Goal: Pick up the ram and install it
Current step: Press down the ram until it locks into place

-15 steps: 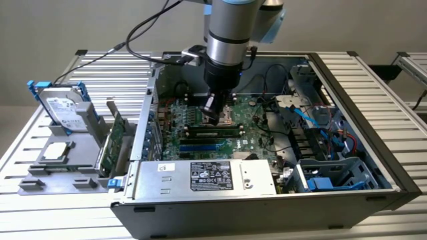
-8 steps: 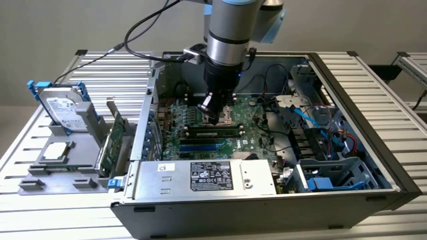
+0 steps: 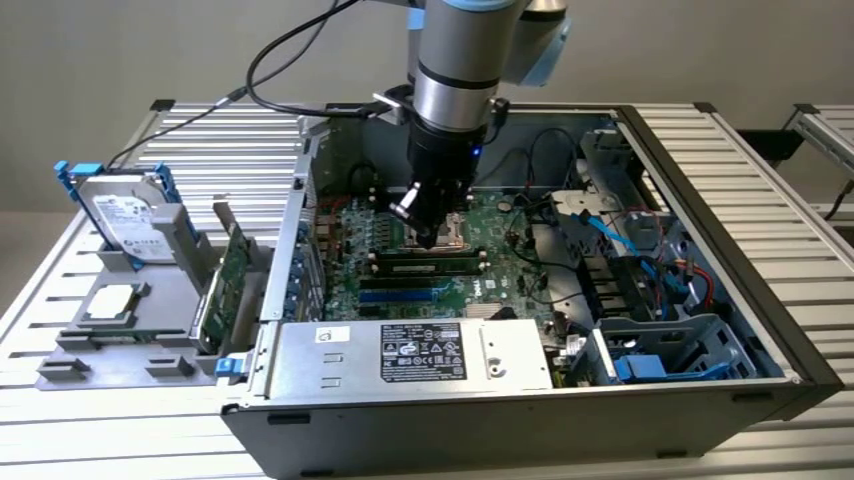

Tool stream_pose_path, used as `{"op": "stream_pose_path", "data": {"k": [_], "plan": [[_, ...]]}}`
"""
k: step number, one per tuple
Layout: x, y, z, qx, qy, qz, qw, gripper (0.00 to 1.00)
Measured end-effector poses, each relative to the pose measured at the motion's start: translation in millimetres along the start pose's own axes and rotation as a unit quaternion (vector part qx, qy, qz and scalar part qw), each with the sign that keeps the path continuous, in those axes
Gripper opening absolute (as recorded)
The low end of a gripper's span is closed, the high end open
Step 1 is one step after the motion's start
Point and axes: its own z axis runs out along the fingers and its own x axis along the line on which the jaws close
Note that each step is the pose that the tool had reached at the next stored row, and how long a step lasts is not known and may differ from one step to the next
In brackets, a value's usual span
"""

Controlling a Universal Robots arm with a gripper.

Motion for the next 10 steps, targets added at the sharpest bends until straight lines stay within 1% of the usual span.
{"op": "stream_pose_path", "data": {"k": [2, 5, 8, 10], "plan": [[0.0, 0.0, 0.0, -0.0014, -0.0009, 0.017, 0.9998, 0.11], [0.0, 0.0, 0.0, -0.0037, -0.0024, 0.043, 0.999, 0.11], [0.0, 0.0, 0.0, -0.0057, -0.0037, 0.068, 0.9977, 0.11], [0.0, 0.0, 0.0, -0.0071, -0.0046, 0.085, 0.9964, 0.11]]}}
